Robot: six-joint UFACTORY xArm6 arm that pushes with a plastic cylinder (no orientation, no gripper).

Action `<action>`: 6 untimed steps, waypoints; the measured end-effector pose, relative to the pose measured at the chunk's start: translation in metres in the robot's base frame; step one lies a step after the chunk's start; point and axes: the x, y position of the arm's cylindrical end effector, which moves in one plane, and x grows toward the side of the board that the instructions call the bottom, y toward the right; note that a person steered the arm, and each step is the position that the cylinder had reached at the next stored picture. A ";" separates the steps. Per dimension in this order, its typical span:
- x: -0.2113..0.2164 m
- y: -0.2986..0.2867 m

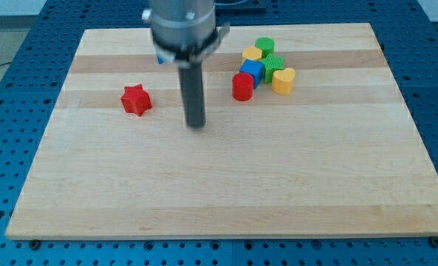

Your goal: Move the red star left to the blue cube

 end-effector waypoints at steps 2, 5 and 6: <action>-0.042 -0.138; -0.137 0.006; -0.122 -0.074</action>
